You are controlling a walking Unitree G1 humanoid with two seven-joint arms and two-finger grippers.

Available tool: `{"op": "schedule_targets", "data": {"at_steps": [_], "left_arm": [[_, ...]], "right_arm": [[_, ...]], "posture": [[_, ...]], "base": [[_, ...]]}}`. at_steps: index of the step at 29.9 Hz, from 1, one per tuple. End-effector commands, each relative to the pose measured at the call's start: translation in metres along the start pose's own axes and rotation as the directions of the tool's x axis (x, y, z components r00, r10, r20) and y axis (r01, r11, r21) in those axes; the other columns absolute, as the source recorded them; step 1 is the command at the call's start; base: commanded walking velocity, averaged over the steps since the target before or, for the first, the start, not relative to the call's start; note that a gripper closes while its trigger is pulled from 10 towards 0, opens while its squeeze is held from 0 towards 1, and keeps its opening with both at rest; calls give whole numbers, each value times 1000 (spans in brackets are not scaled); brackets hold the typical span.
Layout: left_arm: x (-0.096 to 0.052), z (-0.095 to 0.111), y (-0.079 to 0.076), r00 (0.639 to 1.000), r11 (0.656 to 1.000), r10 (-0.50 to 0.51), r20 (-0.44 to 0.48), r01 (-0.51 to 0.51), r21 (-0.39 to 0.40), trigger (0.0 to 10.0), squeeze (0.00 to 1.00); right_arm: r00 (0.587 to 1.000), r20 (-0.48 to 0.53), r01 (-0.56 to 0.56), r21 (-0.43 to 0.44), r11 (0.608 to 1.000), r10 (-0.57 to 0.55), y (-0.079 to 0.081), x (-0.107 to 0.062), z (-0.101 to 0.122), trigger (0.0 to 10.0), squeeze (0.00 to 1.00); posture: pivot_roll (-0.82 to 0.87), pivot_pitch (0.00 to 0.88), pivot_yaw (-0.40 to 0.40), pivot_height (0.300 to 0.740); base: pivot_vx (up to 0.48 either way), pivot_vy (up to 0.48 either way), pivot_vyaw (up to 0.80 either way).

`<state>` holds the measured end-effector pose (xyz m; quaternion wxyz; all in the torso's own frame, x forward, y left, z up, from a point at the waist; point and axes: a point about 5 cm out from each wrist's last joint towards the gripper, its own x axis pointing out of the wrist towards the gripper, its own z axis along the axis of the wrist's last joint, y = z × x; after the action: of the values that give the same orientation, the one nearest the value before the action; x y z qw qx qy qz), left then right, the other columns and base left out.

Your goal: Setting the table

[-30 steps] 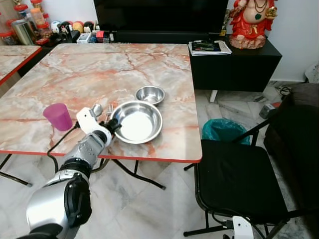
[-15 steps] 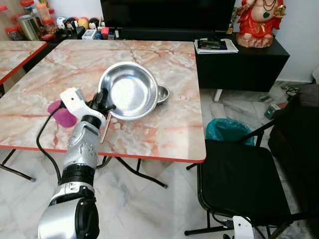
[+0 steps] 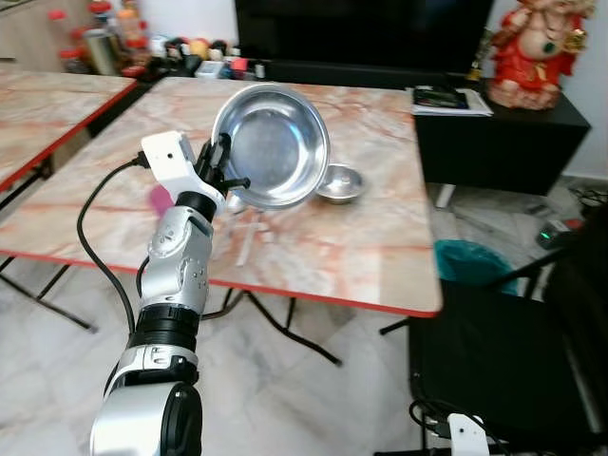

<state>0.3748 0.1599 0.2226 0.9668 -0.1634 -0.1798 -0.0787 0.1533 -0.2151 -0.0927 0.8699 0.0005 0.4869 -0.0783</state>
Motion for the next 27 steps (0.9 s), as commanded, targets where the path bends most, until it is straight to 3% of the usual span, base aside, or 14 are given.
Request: {"op": "schedule_targets", "data": {"at_steps": [1,6,8,18,27], "left_arm": [[1,8,-4,999,1000,-4,39,3,21,10000,0],[-1,10,-1,999,999,12,41,-13,43,10000,0],[-1,10,-2,999,996,1,35,-4,87,10000,0],[0,13,-5,999,996,-2,44,-2,87,10000,0],[-3,17,3,998,994,28,53,-34,104,10000,0]], "right_arm": [[1000,3,8,4,1000,-8,-2,0,-1,10000,0],[1000,6,6,5,1000,-6,-1,-1,-1,10000,0],[1000,12,-3,3,1000,3,-1,0,-1,10000,0],[1000,15,3,14,1000,-4,-1,0,1,10000,0],[1000,8,-11,12,1000,11,0,0,1,10000,0]], "posture": [[-3,0,-8,740],[3,0,-4,740],[4,0,-3,740],[7,0,-9,740],[16,0,-14,740]], "base": [[0,480,0],[0,480,0],[0,480,0],[0,480,0],[0,480,-78]]}}
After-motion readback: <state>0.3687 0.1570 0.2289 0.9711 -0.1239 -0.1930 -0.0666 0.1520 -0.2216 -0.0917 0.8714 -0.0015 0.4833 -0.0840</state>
